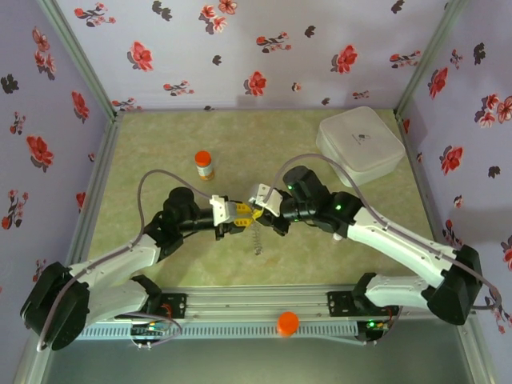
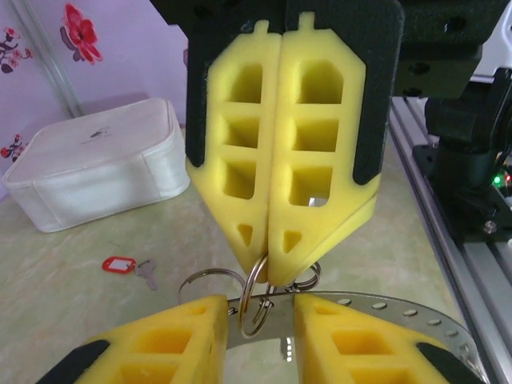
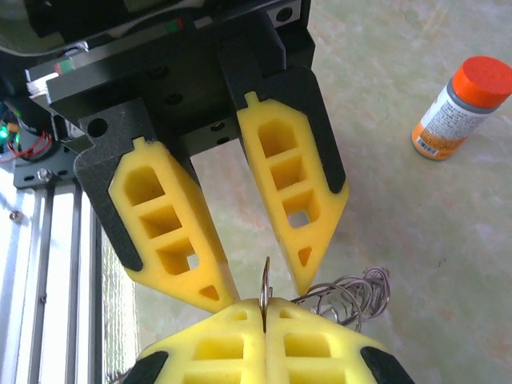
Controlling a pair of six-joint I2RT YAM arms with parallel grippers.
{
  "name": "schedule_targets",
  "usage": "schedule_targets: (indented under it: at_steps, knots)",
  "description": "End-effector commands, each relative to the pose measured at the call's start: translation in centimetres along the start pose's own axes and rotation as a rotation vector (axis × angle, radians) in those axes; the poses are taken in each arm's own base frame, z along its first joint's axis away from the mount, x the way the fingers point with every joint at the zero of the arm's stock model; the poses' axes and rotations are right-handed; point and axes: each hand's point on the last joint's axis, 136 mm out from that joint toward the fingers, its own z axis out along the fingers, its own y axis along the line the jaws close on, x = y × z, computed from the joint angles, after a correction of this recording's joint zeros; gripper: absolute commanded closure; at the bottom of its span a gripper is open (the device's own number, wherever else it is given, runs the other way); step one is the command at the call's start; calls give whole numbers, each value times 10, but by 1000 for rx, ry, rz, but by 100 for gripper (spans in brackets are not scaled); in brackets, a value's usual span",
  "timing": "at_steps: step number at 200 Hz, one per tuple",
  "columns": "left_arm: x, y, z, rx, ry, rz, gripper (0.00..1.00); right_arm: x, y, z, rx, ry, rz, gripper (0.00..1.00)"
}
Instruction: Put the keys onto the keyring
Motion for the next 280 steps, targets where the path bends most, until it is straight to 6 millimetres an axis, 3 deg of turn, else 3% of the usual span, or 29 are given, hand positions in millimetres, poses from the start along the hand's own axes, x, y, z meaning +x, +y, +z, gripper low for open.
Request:
schedule_targets:
  at_steps: [1,78,97,126,136,163,240,280]
  knots:
    - [6,-1,0,-4,58,39,72,-5,-1,-2,21,40,-69,100]
    - [2,-5,-1,15,29,42,88,3,7,12,-7,132,-120,100]
    - [-1,-6,-1,24,14,41,97,3,8,12,-6,122,-107,100]
    - [-7,-8,-1,27,-27,26,100,-8,6,1,49,1,-92,74]
    - [-10,-9,-1,35,-50,14,100,-13,1,-6,94,-49,-89,71]
    - [-21,-11,-1,53,-117,-8,100,-14,2,-17,107,-127,-45,70]
    - [-19,-9,1,48,-116,-18,100,-1,4,-24,130,-153,55,70]
    - [-16,-7,2,40,-110,-21,100,3,3,-22,133,-146,71,82]
